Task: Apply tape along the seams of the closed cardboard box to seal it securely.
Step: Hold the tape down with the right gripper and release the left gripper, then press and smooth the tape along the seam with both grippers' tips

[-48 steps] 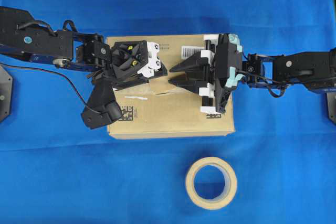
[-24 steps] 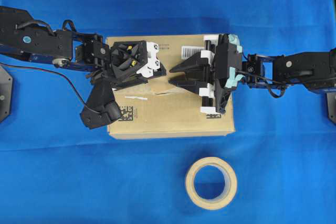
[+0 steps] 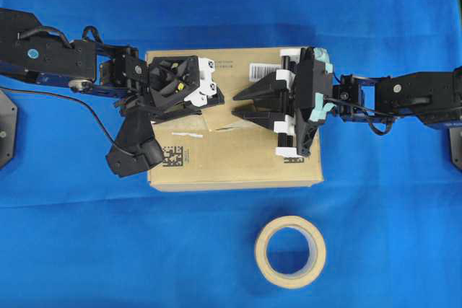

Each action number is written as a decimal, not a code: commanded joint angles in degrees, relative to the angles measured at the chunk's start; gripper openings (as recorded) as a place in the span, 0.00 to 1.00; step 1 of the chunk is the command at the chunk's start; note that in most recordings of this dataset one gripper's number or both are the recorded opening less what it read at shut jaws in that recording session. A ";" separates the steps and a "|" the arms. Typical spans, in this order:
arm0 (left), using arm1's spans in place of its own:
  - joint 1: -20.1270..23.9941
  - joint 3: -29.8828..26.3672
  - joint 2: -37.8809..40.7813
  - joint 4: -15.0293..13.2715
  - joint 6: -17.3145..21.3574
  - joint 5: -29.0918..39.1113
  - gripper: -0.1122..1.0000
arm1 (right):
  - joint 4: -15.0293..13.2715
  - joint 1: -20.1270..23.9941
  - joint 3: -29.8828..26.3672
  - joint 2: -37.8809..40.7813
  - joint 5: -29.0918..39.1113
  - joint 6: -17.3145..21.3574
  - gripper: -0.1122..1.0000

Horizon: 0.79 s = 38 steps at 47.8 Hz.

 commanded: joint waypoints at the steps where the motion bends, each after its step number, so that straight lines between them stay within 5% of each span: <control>1: 0.53 -0.09 -0.88 0.18 -0.18 0.62 0.65 | -0.09 0.18 -0.26 -1.05 -0.18 0.00 0.42; 12: 0.97 0.79 -3.78 -0.26 -0.79 -2.72 0.65 | 0.00 0.18 0.26 -1.93 -0.18 -0.09 0.42; 22: -0.09 5.45 -8.00 -1.05 -5.54 -16.26 0.65 | -0.09 0.18 2.29 -5.36 -0.18 -0.18 0.42; 38: -2.46 10.20 -11.87 -1.05 -37.62 -35.51 0.61 | -1.49 0.00 2.20 -10.02 -0.18 -1.23 0.42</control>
